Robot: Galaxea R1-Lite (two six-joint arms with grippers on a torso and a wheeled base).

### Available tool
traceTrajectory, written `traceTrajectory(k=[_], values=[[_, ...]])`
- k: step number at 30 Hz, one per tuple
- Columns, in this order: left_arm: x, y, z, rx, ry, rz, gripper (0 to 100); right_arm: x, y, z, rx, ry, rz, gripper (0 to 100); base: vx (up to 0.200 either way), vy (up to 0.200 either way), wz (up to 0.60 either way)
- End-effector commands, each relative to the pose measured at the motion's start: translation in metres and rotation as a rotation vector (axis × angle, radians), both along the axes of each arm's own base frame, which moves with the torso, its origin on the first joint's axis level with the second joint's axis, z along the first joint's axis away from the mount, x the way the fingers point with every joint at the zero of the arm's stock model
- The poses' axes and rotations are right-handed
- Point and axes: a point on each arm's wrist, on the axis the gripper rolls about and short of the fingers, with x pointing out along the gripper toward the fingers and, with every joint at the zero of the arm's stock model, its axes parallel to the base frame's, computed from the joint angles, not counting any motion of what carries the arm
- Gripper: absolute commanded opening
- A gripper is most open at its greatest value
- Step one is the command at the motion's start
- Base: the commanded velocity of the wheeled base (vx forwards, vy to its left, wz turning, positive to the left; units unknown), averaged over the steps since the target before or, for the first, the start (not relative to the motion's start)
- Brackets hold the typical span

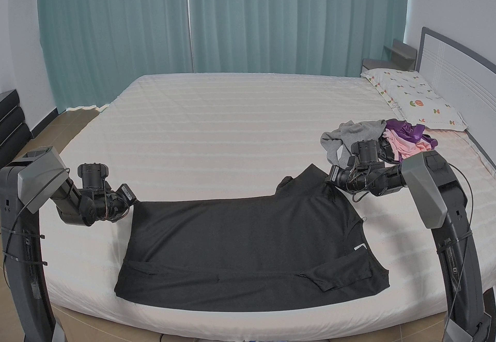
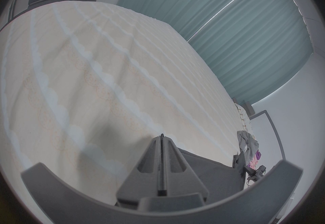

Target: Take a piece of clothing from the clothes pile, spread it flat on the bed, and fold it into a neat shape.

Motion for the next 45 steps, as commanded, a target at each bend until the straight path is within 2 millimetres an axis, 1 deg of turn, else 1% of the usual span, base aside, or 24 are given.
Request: traceTrajectory(k=[1,2,3,5,6,7,9,13,15,16,19,21,27,29,32,36,37,42,45], values=[[-0.003,0.000,0.012,0.001,-0.021,0.000,0,-0.002,-0.011,0.030,0.028,-0.030,-0.036,0,0.000,0.000,0.00],[-0.003,0.000,0.013,0.000,-0.022,0.001,0,-0.002,-0.011,0.030,0.030,-0.029,-0.037,0,0.000,0.000,0.00],[-0.004,0.000,0.017,0.001,-0.030,0.003,0,-0.005,-0.014,0.039,0.036,-0.035,-0.043,0,0.000,0.000,0.00],[-0.005,0.000,0.021,0.006,-0.037,0.006,0,-0.010,-0.017,0.047,0.038,-0.033,-0.042,0,0.000,0.000,0.00],[-0.005,0.000,0.021,0.006,-0.037,0.006,0,-0.010,-0.017,0.047,0.038,-0.033,-0.042,0,0.000,0.000,0.00],[-0.006,0.003,0.027,0.008,-0.049,0.013,0,-0.015,-0.019,0.057,0.044,-0.051,-0.042,0,0.000,0.000,0.00],[-0.009,0.009,0.035,0.009,-0.064,0.026,0,-0.018,-0.022,0.066,0.051,-0.090,-0.045,0,0.000,0.000,0.00],[-0.012,0.009,0.037,0.008,-0.067,0.028,0,-0.026,-0.027,0.062,0.056,-0.107,-0.052,0,0.000,0.000,0.00],[-0.012,0.009,0.037,0.009,-0.069,0.028,0,-0.029,-0.028,0.069,0.072,-0.131,-0.057,0,0.000,0.000,0.00],[-0.011,0.009,0.038,0.009,-0.070,0.028,0,-0.032,-0.028,0.069,0.085,-0.123,-0.058,0,0.000,0.000,0.00],[-0.012,0.011,0.043,0.011,-0.082,0.033,0,-0.040,-0.027,0.063,0.098,-0.102,-0.033,0,0.000,0.000,0.00],[-0.013,0.011,0.047,0.012,-0.088,0.036,0,-0.041,-0.027,0.064,0.104,-0.100,-0.026,0,0.000,0.000,0.00],[-0.016,0.012,0.056,0.016,-0.105,0.038,0,-0.043,-0.025,0.060,0.104,-0.080,-0.020,0,0.000,0.000,0.00],[-0.016,0.013,0.059,0.017,-0.113,0.039,0,-0.043,-0.026,0.064,0.124,-0.086,-0.014,0,0.000,0.000,0.00],[-0.016,0.013,0.059,0.017,-0.114,0.041,0,-0.045,-0.029,0.070,0.153,-0.085,-0.009,0,0.000,0.000,0.00],[-0.016,0.015,0.058,0.017,-0.113,0.044,0,-0.049,-0.032,0.067,0.165,-0.062,-0.002,0,0.000,0.000,0.00],[-0.016,0.015,0.054,0.017,-0.104,0.042,0,-0.053,-0.033,0.062,0.167,-0.043,0.011,0,0.000,0.000,0.00],[-0.016,0.014,0.052,0.015,-0.097,0.039,0,-0.053,-0.037,0.071,0.180,-0.083,0.001,0,0.000,0.000,0.00],[-0.016,0.015,0.053,0.014,-0.101,0.039,0,-0.054,-0.037,0.073,0.181,-0.093,0.002,0,0.000,0.000,0.00]])
